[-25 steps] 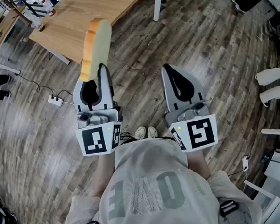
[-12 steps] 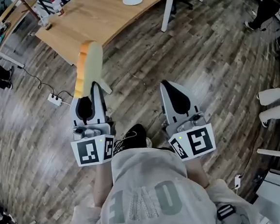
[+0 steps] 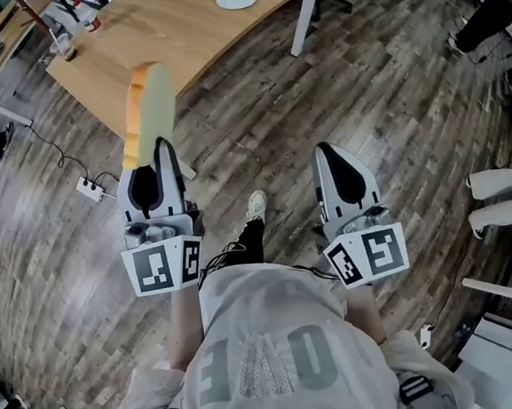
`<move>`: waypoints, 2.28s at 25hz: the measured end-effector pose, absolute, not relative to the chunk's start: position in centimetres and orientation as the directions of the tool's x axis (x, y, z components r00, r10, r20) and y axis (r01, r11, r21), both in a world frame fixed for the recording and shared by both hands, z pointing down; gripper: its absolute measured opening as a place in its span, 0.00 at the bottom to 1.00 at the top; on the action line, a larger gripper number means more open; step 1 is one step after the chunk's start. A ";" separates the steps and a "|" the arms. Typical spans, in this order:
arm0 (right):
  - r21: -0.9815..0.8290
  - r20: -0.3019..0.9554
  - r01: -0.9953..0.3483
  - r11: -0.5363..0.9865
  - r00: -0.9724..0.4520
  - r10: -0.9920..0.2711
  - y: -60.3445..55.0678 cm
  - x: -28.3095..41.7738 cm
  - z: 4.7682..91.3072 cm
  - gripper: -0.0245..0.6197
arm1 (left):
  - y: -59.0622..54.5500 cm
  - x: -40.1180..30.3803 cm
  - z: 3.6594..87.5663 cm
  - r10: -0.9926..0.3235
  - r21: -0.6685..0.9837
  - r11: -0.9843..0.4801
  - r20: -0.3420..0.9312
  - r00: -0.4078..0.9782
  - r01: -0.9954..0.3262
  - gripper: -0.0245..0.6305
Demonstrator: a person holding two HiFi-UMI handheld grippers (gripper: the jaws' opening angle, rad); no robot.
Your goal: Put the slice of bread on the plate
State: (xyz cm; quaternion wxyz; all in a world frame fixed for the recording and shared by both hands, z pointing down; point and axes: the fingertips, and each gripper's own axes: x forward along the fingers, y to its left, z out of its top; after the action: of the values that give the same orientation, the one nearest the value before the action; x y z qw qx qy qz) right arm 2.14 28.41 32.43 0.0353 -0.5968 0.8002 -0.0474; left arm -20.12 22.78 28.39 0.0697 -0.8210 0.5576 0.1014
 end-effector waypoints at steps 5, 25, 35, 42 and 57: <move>-0.106 0.054 -0.971 0.212 -0.219 -0.974 21.0 4.5 32.0 0.07 | 15.0 -18.5 27.6 -0.887 0.019 -0.397 -0.264 0.378 -0.918 0.17; -0.100 0.085 -0.966 0.239 -0.248 -0.965 4.9 6.6 31.7 0.07 | -0.7 -15.2 25.8 -0.878 -0.096 -0.379 -0.276 0.391 -0.920 0.17; -0.154 0.079 -0.935 0.319 -0.334 -0.939 -8.4 9.4 33.2 0.07 | -10.8 -10.2 25.2 -0.887 -0.193 -0.340 -0.260 0.382 -0.920 0.17; -0.193 0.050 -0.899 0.394 -0.410 -0.911 -19.9 12.2 32.2 0.07 | -22.3 -6.4 24.0 -0.897 -0.206 -0.300 -0.270 0.349 -0.931 0.17; -0.088 0.036 -0.871 0.484 -0.488 -0.872 -30.6 10.7 28.9 0.07 | -32.5 -5.8 21.5 -0.906 -0.146 -0.301 -0.266 0.330 -0.942 0.17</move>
State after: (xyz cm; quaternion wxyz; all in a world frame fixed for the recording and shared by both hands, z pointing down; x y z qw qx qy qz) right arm 10.69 -30.65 28.92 0.0066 -0.5058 0.8614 -0.0470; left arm -5.83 -32.47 21.52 0.1385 -0.8038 0.5748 0.0665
